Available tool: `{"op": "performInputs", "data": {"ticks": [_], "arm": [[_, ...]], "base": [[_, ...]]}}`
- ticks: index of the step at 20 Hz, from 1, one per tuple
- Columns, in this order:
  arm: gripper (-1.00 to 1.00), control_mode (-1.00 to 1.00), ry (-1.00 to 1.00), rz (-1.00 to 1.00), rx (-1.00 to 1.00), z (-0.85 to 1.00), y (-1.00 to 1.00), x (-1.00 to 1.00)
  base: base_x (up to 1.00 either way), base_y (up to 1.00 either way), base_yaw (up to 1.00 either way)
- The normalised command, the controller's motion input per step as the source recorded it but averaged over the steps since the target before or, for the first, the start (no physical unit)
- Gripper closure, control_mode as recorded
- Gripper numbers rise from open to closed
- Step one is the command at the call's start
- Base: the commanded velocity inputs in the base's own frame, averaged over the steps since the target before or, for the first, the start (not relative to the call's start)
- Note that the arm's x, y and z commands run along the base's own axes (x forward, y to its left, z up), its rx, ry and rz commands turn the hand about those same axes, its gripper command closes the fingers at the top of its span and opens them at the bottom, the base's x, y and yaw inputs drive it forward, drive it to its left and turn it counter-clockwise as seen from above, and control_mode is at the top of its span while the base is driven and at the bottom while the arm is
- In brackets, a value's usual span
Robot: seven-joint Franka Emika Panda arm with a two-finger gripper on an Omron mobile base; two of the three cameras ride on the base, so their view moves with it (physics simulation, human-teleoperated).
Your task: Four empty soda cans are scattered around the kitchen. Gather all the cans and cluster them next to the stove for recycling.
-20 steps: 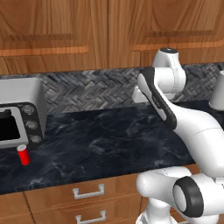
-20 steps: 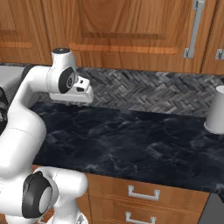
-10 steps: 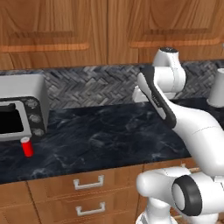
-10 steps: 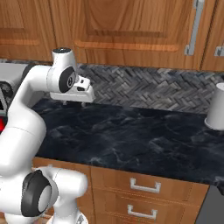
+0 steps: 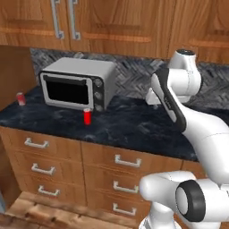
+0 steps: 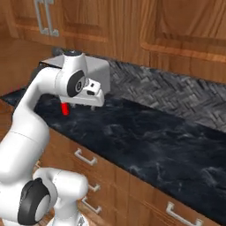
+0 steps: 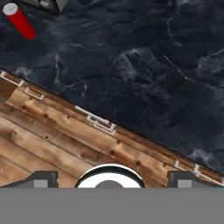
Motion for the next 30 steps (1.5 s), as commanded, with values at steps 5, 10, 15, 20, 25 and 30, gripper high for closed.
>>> {"op": "performInputs", "data": {"ticks": [5,10,15,20,25,30], "arm": [[-1.0,1.0,0.0,0.0,0.0,0.0,0.0,0.0],[-1.0,1.0,0.0,0.0,0.0,0.0,0.0,0.0],[-1.0,1.0,0.0,0.0,0.0,0.0,0.0,0.0],[-1.0,1.0,0.0,0.0,0.0,0.0,0.0,0.0],[-1.0,1.0,0.0,0.0,0.0,0.0,0.0,0.0],[-1.0,1.0,0.0,0.0,0.0,0.0,0.0,0.0]], "base": [[-0.01,-0.01,0.9],[0.0,0.0,0.91],[0.05,-0.01,0.89],[0.1,-0.06,0.9],[0.25,-0.18,0.49],[0.53,-0.11,0.22]]}}
